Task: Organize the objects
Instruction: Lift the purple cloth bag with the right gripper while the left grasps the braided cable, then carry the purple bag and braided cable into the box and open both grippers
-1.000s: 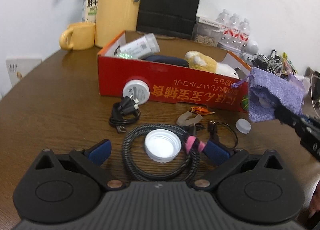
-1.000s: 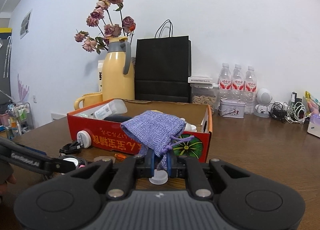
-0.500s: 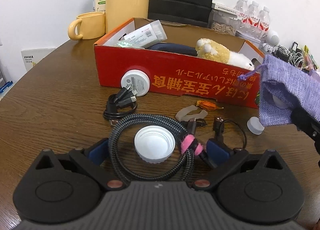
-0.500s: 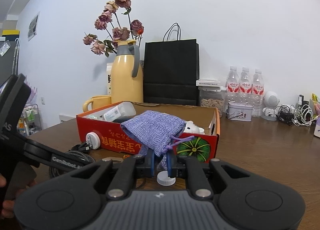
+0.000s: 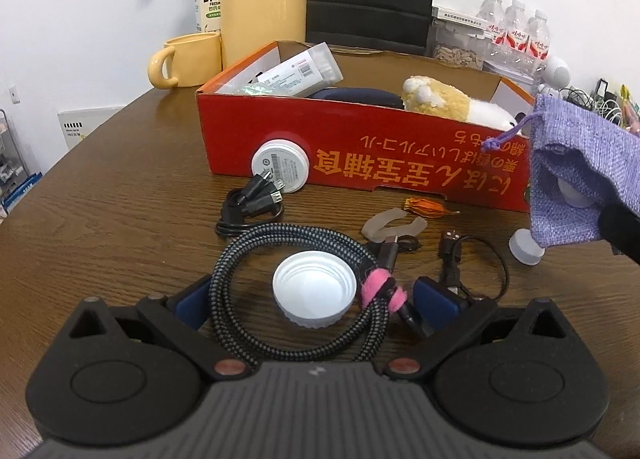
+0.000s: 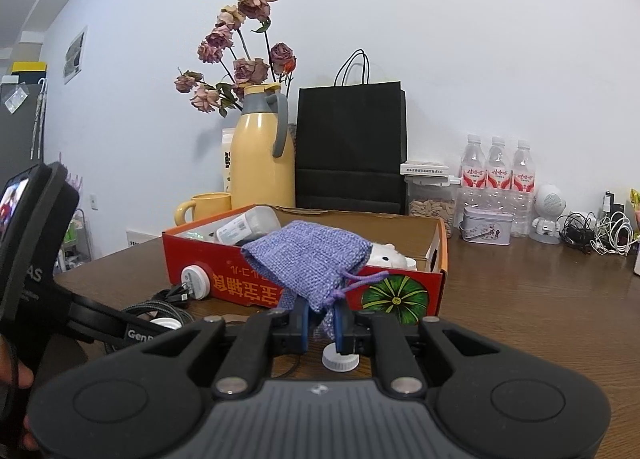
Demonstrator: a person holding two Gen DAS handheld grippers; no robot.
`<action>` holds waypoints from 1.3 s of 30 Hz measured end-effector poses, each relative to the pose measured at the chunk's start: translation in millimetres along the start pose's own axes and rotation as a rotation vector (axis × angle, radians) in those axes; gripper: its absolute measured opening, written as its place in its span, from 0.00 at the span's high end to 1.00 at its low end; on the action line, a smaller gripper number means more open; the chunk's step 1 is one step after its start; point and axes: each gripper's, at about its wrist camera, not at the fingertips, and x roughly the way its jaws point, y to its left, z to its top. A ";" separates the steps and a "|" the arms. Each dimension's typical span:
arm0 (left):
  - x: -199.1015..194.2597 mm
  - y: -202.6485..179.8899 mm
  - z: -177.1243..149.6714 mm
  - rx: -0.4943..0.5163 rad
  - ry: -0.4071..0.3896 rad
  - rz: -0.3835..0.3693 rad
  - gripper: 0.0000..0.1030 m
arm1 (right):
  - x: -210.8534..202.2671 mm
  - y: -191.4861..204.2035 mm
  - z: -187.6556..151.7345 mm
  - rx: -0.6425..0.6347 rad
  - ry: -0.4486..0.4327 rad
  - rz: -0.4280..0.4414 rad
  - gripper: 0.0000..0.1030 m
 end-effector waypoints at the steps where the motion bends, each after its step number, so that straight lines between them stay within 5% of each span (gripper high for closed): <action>1: -0.2 0.0 0.8 0.002 0.008 -0.001 0.00 | 0.0 -0.1 0.0 0.000 0.000 0.000 0.90; 9: -10.5 7.2 -3.1 -0.002 -0.011 -0.054 0.08 | -0.4 0.4 0.0 0.000 0.003 0.001 0.90; 25: -37.6 17.1 5.0 0.012 -0.087 -0.102 0.10 | 2.1 -0.1 0.6 -0.006 0.018 -0.010 0.90; 39: -51.8 5.4 88.5 0.007 -0.271 -0.194 0.10 | 28.7 1.5 48.8 -0.073 -0.048 -0.028 0.90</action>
